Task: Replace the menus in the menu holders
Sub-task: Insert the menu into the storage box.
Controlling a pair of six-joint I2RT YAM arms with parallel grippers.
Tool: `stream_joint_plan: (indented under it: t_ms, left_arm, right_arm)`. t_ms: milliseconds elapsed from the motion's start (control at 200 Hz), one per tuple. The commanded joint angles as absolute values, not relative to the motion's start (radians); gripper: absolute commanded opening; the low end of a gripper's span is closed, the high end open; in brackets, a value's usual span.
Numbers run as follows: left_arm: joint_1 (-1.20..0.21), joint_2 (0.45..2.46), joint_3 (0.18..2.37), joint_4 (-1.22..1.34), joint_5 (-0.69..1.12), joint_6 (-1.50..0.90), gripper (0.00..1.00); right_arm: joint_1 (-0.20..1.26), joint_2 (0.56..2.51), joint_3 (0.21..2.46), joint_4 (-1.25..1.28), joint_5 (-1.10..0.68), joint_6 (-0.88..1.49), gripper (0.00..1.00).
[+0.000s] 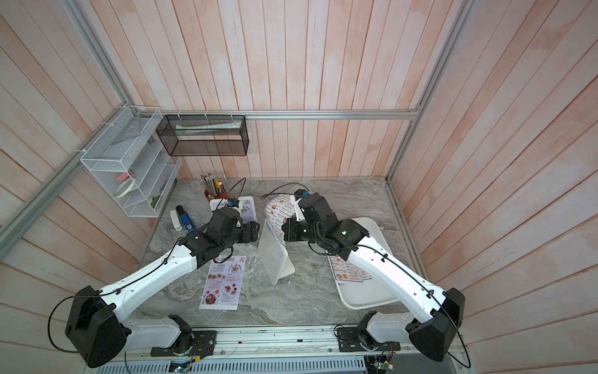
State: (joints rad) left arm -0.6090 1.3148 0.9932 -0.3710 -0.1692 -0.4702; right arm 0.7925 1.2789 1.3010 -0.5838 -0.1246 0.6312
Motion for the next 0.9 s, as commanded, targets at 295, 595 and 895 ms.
stream_joint_plan:
  t_ms: [295, 595, 895]
  left_arm:
    - [-0.607, 1.316, 1.030, -0.376, -0.177, -0.463, 0.88]
    - [-0.606, 1.315, 1.023, -0.376, -0.178, -0.463, 0.88]
    - [-0.606, 1.315, 1.028, -0.377, -0.179, -0.461, 0.88]
  right_arm:
    - [0.787, 1.233, 1.244, -0.563, -0.109, 0.630, 0.04]
    - [0.788, 1.184, 1.159, -0.444, -0.097, 0.614, 0.04]
    - [0.791, 1.127, 1.064, -0.321, -0.108, 0.602, 0.04]
